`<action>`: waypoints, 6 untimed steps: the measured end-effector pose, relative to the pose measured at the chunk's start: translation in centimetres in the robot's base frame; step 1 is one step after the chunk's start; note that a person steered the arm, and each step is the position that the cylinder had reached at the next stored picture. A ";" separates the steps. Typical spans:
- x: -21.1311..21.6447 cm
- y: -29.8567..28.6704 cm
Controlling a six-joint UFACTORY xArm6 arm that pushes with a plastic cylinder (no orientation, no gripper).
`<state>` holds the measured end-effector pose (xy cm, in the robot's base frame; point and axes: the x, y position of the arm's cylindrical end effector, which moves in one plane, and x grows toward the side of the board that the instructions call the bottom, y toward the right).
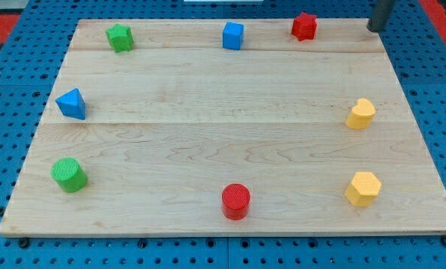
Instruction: Push the red star into the blue cube
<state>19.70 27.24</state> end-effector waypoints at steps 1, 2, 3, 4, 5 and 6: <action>0.0 -5.1; 4.2 -16.7; 5.3 -16.4; 1.6 -13.7; -0.5 -15.5; -0.4 -20.4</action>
